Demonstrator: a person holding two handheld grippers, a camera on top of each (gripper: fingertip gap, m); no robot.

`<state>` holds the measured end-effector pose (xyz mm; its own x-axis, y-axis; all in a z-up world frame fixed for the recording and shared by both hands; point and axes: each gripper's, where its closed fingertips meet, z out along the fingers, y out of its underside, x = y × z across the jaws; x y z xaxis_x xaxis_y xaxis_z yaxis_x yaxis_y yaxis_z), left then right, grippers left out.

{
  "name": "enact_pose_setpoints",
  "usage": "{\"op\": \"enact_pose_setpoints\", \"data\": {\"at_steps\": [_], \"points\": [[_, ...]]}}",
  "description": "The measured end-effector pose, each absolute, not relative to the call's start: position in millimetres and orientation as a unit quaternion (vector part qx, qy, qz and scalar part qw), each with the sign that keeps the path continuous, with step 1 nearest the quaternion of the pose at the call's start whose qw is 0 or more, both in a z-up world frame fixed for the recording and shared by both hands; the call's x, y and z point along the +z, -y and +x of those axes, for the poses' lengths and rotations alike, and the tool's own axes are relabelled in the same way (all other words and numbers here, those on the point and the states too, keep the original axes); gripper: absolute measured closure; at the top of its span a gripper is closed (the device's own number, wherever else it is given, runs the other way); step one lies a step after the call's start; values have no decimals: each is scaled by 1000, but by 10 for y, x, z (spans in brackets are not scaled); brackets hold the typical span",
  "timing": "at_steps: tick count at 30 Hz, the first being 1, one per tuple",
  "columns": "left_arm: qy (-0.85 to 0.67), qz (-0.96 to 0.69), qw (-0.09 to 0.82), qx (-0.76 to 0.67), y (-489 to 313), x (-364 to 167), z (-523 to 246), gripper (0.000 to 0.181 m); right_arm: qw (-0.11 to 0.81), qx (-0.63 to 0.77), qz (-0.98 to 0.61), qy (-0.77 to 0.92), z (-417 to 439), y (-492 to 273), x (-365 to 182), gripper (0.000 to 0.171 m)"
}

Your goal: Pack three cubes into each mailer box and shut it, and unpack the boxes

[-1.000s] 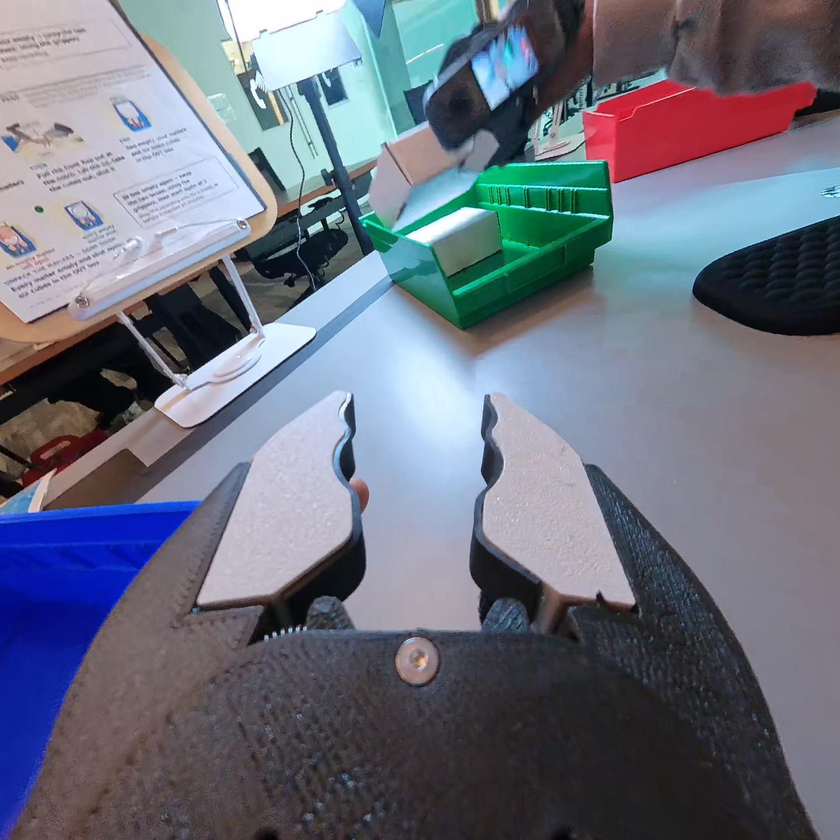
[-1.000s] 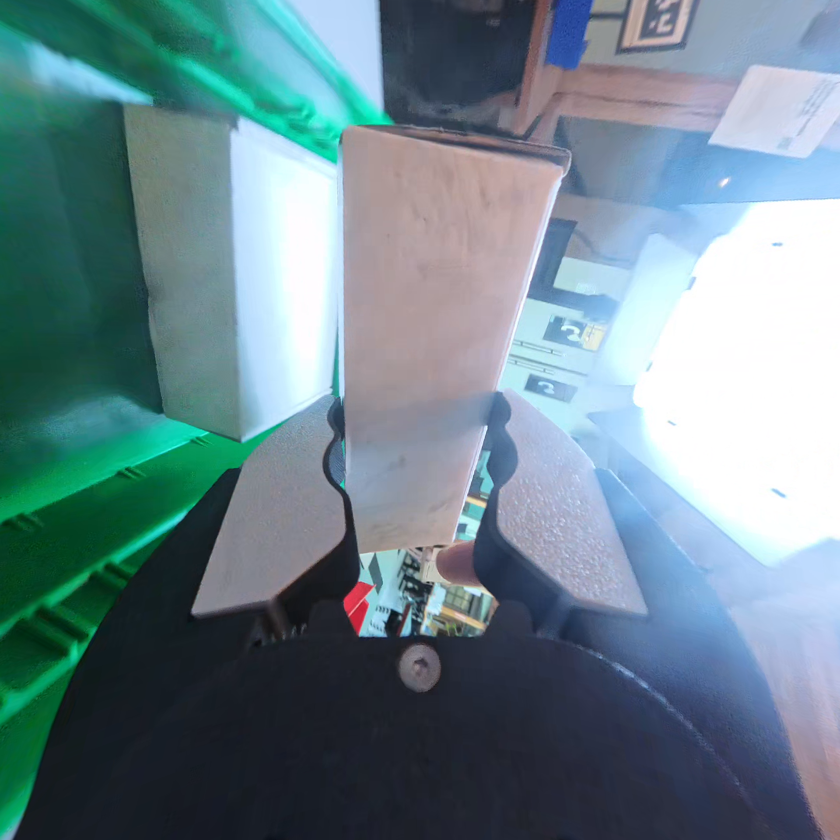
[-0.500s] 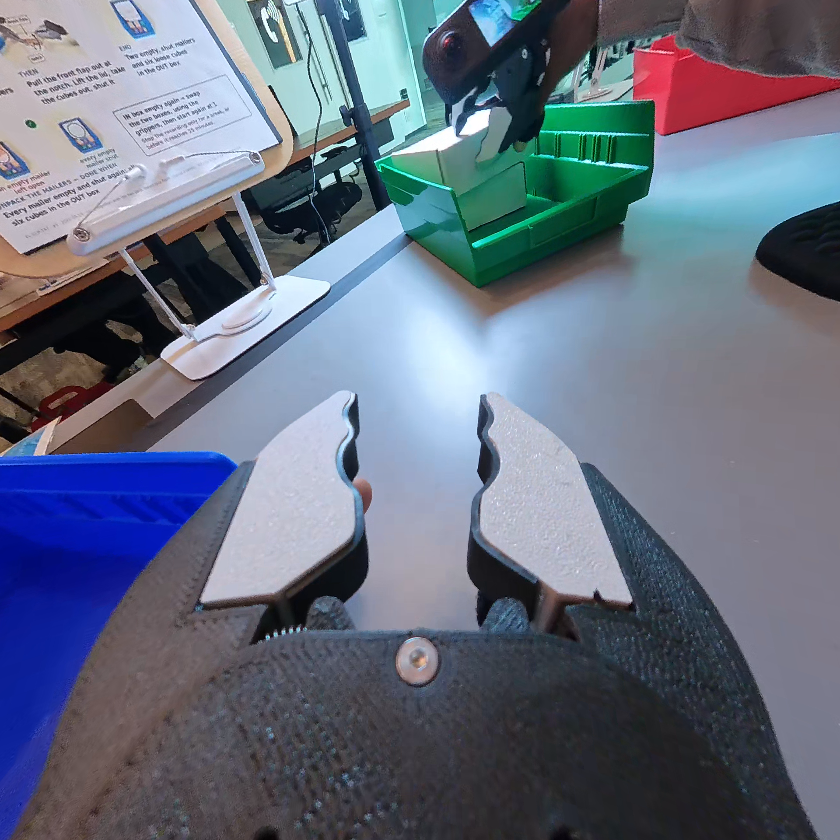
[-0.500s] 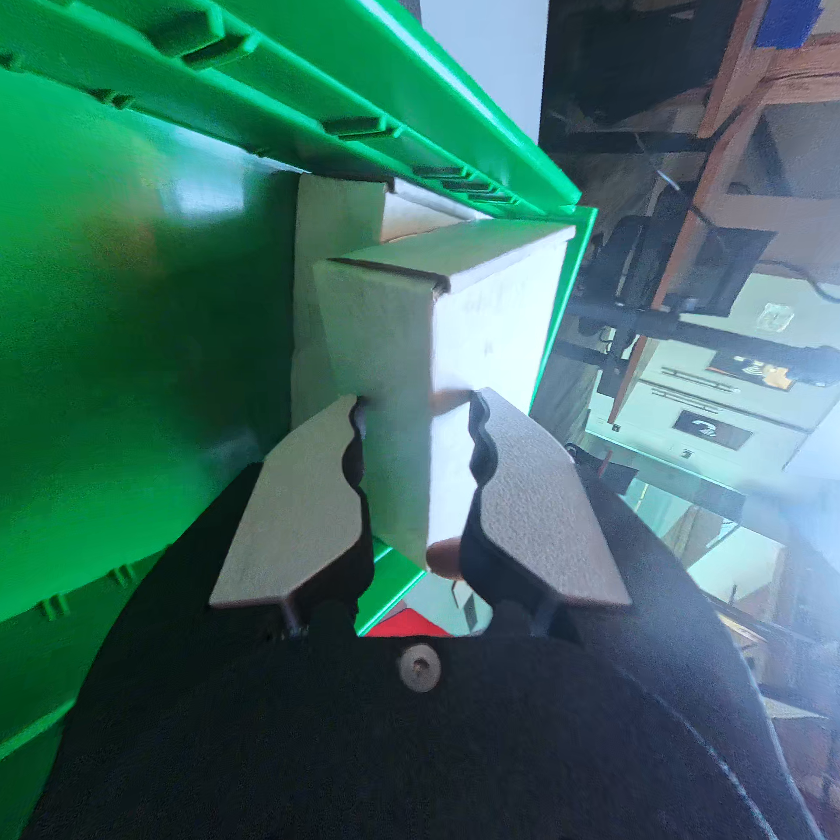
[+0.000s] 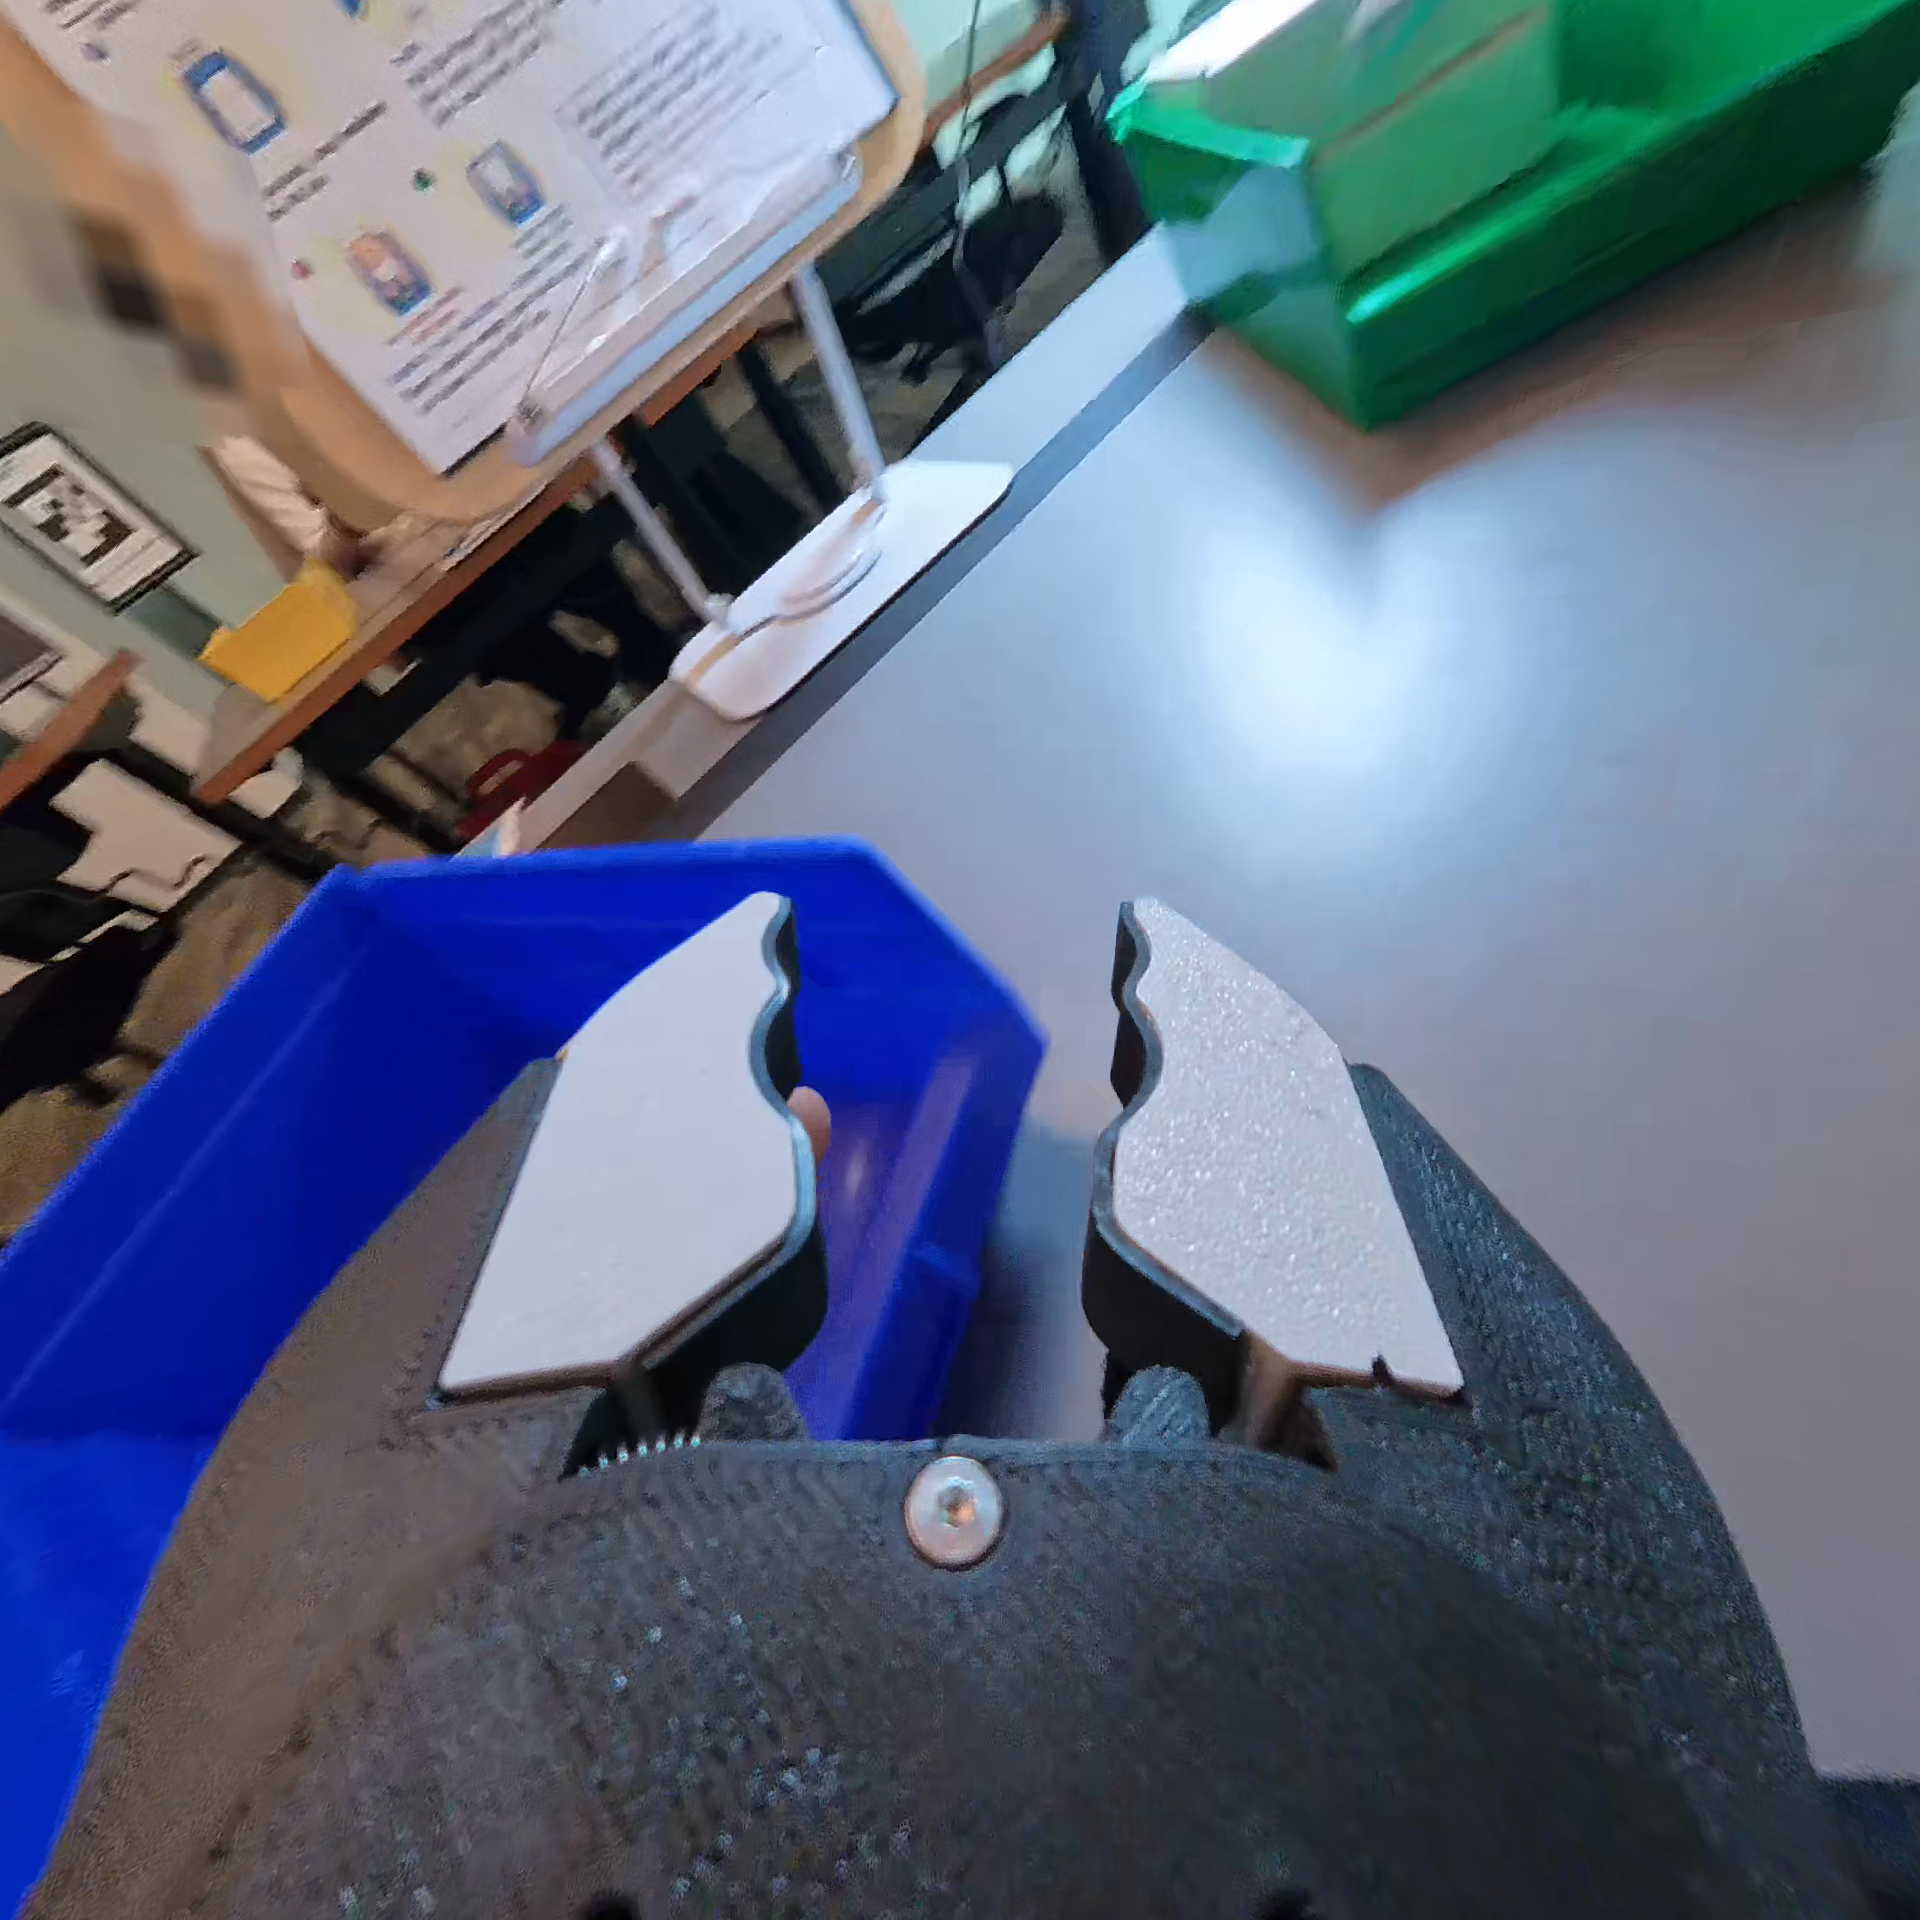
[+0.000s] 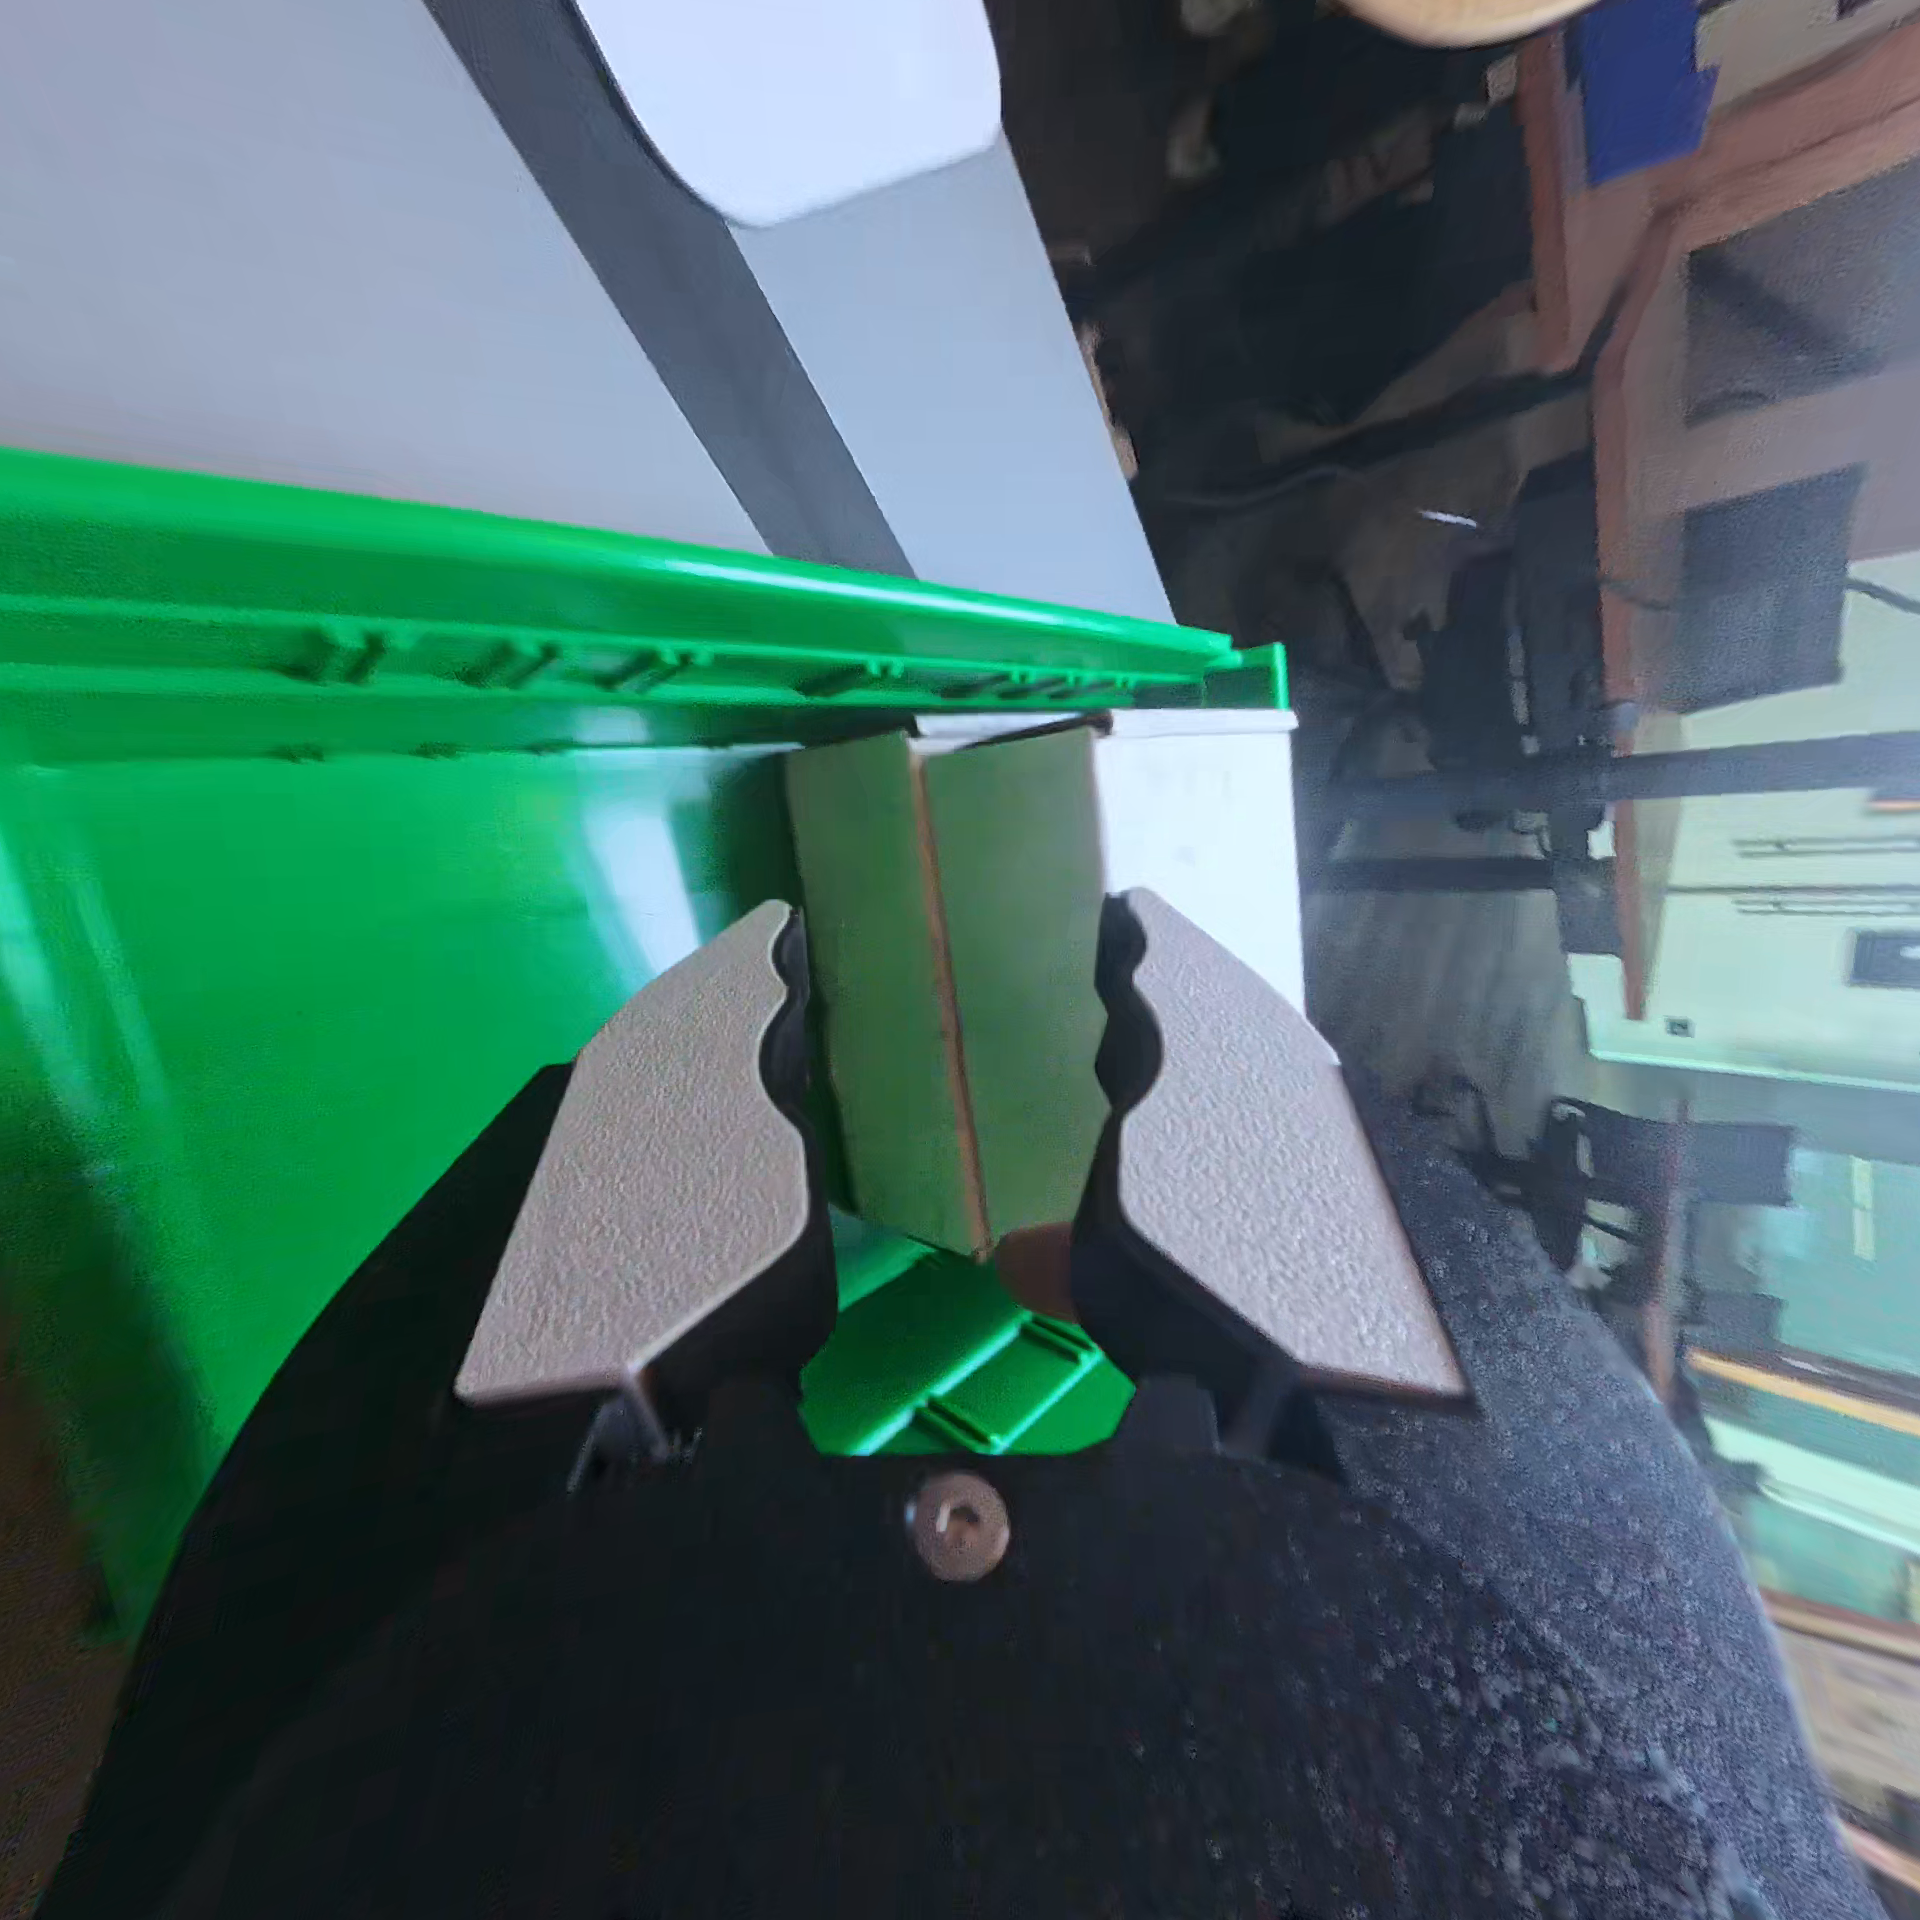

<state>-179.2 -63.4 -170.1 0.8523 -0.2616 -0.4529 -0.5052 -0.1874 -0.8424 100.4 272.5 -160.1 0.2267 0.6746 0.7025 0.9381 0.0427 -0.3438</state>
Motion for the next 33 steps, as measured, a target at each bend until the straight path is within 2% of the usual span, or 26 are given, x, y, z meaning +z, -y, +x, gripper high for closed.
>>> {"op": "enact_pose_setpoints", "data": {"at_steps": [4, 9, 10, 12, 17, 23, 25, 26, 30, 33], "points": [[-232, -822, 504, 131, 808, -1888, -2185, 120, 444, -36, -663, 602, 958, -1906, -1473, 118], [-245, -870, 378, 202, 972, -2271, -2525, 121, 428, -12, -657, 620, 1290, -1178, -1688, 118], [-254, -871, 357, 222, 972, -2326, -2579, 124, 419, -15, -660, 624, 1365, -1100, -1751, 119], [-286, -874, 330, 212, 952, -2452, -2517, 143, 397, -22, -668, 629, 1485, -996, -1867, 121], [-346, -847, 332, 232, 741, -2462, -2218, 149, 346, -76, -676, 646, 1555, -1060, -2071, 127], [-461, -790, 349, 204, 450, -2462, -1510, 149, 284, -162, -651, 685, 1240, -1564, -2322, 125], [-489, -774, 355, 189, 304, -2464, -1322, 149, 247, -158, -634, 716, 1120, -1575, -2473, 139], [-500, -767, 357, 185, 219, -2464, -1259, 149, 247, -170, -618, 727, 1075, -1590, -2474, 137], [-541, -711, 397, 212, -167, -2413, -1143, 143, 237, -145, -610, 742, 988, -1329, -2476, 138], [-496, -729, 426, 202, -263, -2271, -1088, 136, 253, -117, -588, 759, 930, -869, -2475, 138]]}}
